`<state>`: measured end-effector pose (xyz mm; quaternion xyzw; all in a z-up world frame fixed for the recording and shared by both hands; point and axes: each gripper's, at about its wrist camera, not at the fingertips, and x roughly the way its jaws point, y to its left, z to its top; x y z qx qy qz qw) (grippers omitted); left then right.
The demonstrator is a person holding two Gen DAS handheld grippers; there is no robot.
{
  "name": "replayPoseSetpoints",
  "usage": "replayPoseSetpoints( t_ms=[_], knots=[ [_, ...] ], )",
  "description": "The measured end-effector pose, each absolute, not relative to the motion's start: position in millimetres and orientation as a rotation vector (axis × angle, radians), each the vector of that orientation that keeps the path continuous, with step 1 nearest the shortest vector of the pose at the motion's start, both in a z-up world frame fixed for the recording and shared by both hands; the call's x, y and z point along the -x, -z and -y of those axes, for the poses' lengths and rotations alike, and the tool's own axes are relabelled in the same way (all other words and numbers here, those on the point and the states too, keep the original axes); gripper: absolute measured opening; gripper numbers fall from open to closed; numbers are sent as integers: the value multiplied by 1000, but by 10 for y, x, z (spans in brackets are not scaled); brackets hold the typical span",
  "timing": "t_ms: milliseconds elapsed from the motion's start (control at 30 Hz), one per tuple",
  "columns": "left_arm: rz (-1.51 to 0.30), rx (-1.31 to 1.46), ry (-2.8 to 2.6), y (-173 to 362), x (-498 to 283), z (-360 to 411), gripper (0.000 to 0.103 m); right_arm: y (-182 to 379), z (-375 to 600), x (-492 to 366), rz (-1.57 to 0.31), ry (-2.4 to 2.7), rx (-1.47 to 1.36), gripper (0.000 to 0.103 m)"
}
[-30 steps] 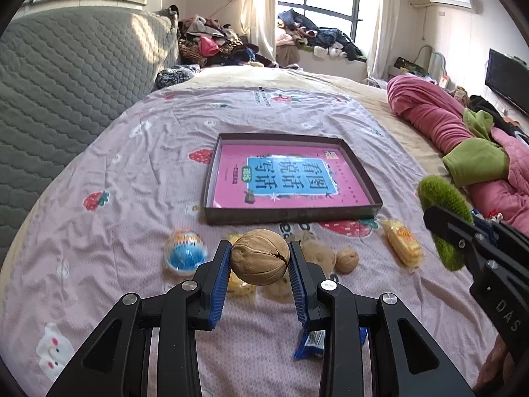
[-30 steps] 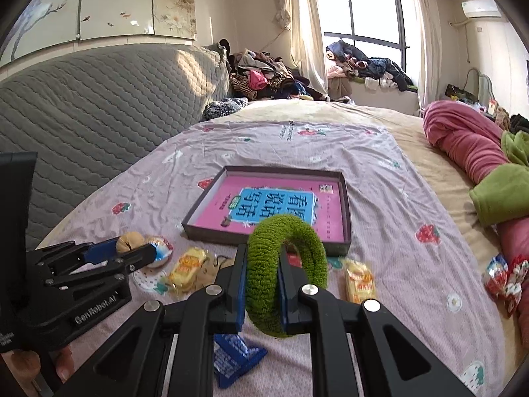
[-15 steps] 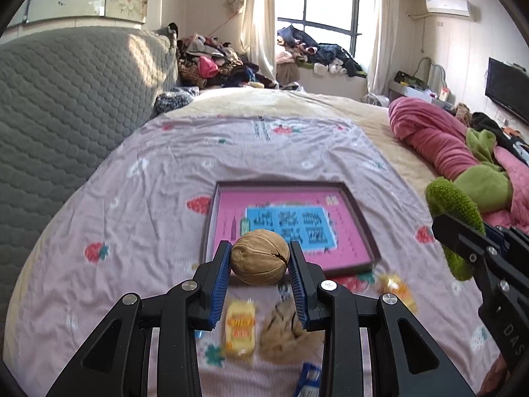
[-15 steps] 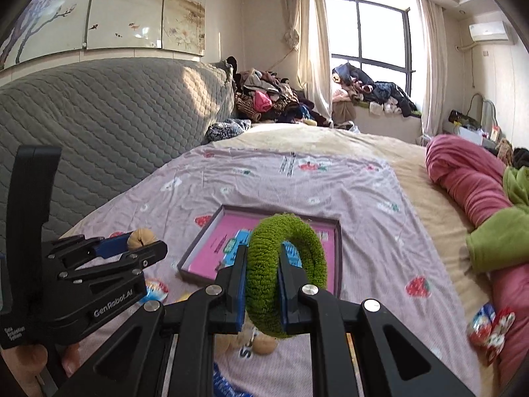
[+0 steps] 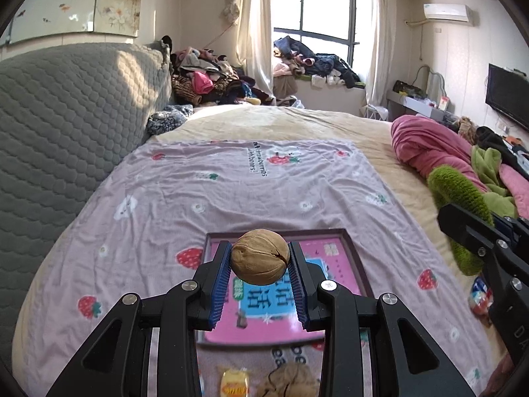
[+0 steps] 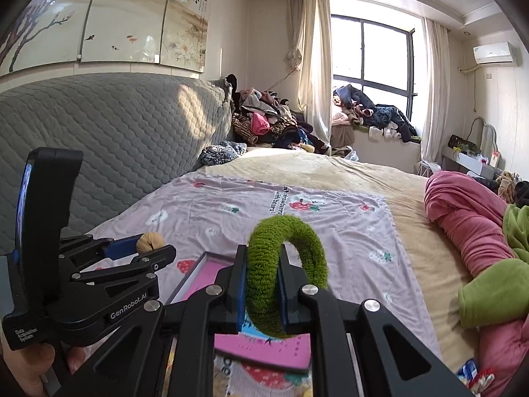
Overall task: Organize objects
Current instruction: 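Carry the walnut and green ring in both grippers over the pink book tray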
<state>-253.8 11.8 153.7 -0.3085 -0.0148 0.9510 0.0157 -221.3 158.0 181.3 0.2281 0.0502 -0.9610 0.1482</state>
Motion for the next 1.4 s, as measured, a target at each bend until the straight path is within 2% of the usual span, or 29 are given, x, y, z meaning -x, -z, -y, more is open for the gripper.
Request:
replayPoseSetpoints(
  t_ms=[200,533,833,1167,1400],
  knots=[
    [24,966,-2959,-1423,2961,-199,35,-1693,-1551,2602,-117,2753,-672,15],
    [-15,1015,-2948,-925,3670,-151,35,-1248,-1494,3253,-72,2726,-707,15],
    [-61,1114,-2906,-333,4000,-169,35,-565,-1482,3691,-2,2691,-819,15],
    [-113,1213,-2850,99,4289,-213,35,62,-1450,4014,-69,2639,-1017,15],
    [-118,1301,-2819,355,4426,-228,35,292,-1471,4150,-133,2641,-1115,15]
  ],
)
